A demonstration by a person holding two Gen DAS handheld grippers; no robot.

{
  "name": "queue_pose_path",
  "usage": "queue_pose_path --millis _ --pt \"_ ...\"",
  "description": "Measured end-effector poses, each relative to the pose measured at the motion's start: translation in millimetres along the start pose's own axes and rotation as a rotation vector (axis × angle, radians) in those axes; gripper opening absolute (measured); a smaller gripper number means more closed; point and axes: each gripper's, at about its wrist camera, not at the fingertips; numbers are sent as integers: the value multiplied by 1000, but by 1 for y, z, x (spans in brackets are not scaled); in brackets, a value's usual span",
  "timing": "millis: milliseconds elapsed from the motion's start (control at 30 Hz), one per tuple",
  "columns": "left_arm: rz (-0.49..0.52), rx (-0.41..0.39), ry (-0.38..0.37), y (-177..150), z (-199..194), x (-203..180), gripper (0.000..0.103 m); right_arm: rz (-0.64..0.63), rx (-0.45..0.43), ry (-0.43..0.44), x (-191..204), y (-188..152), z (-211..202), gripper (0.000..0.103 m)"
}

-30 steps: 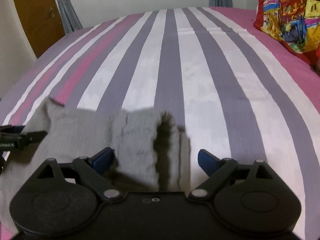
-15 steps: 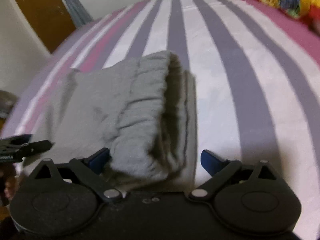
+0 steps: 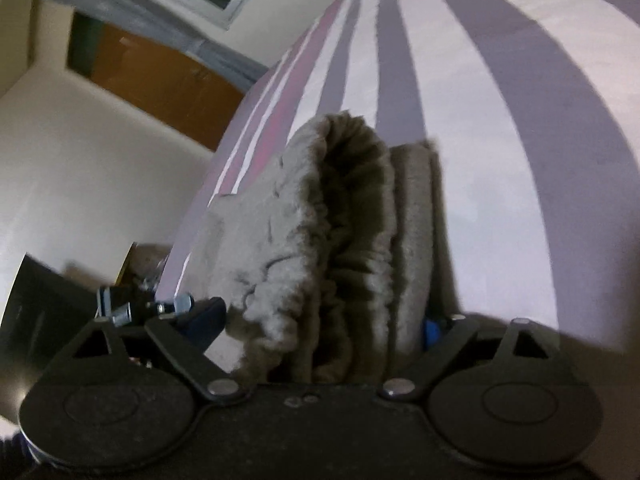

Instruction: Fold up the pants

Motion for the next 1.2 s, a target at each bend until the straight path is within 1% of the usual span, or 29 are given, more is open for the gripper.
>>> queue_pose_path --millis 33,67,100,133,233,333,400,500,533,600,733,800,867,933,967,1000,1033,1100,1200 --pt "-14 -8 -16 -2 1 5 33 0 -4 20 -2 1 2 88" --pt "-22 -16 -28 -2 1 7 31 -4 -6 32 -2 1 3 74" --pt "-27 -24 -39 -3 0 8 30 7 6 57 -6 2 6 67" --pt "-25 -28 -46 -4 -1 7 30 21 13 71 -10 4 6 61" --pt "-30 -40 -90 1 -5 3 28 22 5 112 -9 8 2 56" --pt "-5 -50 -137 14 -7 -6 27 3 5 143 -3 19 -2 53" --pt "26 -58 -138 28 -8 -12 27 -24 5 163 3 29 -4 53" --pt "36 -103 -141 57 -13 -11 27 -56 1 182 10 53 2 52" --pt "48 -121 -132 68 -15 -9 27 -59 0 190 12 64 8 52" --pt "39 -156 -125 90 -15 -2 27 -65 -3 198 17 89 22 52" --pt "27 -210 -72 133 -13 17 27 -70 -15 203 25 136 57 51" --pt "27 -222 -45 150 -10 26 27 -53 -21 195 24 158 75 51" --pt "16 -230 -15 163 -4 38 27 -29 -25 178 19 174 95 51" --pt "-6 -224 41 170 4 55 27 3 -29 154 12 184 113 53" --pt "-27 -211 96 170 8 67 28 22 -29 133 7 186 122 61" --pt "-46 -195 116 168 13 79 30 55 -30 92 -2 187 132 68" --pt "-63 -212 85 166 12 86 30 83 -35 55 -11 184 139 65" --pt "-52 -219 69 165 12 89 31 84 -62 93 -21 177 144 65" --pt "-44 -223 69 164 10 88 31 49 -77 113 -20 169 143 65"
Point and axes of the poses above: each gripper's, at about its wrist camera, not at the fingertips, and z roughly the way its jaws point, x to its left, y to its top, and after that the axes turned 3 degrees about -y, right-handed
